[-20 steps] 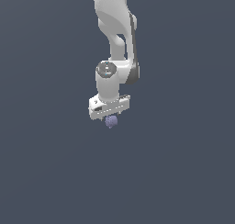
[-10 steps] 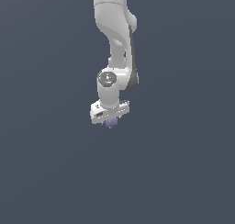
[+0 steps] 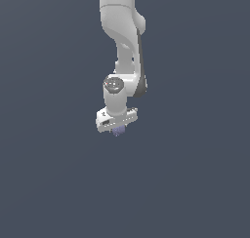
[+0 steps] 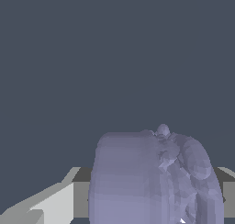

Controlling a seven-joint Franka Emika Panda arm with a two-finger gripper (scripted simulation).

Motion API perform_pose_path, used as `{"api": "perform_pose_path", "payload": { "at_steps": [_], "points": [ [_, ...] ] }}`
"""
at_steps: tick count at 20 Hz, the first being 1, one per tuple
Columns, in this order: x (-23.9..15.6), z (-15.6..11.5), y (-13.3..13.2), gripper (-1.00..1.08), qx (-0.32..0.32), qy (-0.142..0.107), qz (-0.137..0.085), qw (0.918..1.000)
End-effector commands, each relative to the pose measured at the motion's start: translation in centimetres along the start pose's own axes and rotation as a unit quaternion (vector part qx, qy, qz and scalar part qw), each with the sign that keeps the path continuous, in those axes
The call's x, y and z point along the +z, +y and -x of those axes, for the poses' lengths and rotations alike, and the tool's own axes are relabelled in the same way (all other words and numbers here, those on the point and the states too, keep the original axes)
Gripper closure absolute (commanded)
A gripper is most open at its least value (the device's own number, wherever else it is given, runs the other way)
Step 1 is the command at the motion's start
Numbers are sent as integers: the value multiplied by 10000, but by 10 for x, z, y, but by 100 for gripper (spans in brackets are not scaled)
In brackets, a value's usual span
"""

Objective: Pick up the object and move it to a goal position.

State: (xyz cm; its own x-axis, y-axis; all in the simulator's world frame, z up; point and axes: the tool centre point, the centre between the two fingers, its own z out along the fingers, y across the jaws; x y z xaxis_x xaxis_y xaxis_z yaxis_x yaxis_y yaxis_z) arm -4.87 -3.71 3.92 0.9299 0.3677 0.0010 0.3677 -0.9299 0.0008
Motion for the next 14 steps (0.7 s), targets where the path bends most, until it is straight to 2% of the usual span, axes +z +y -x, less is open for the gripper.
{"api": "perform_pose_path", "payload": {
  "at_steps": [1, 8, 14],
  "points": [
    [1, 0, -1, 108, -5, -5, -4, 10000],
    [-5, -2, -2, 108, 0, 0, 1, 10000],
    [-29, -10, -15, 108, 0, 0, 1, 10000]
  ]
}}
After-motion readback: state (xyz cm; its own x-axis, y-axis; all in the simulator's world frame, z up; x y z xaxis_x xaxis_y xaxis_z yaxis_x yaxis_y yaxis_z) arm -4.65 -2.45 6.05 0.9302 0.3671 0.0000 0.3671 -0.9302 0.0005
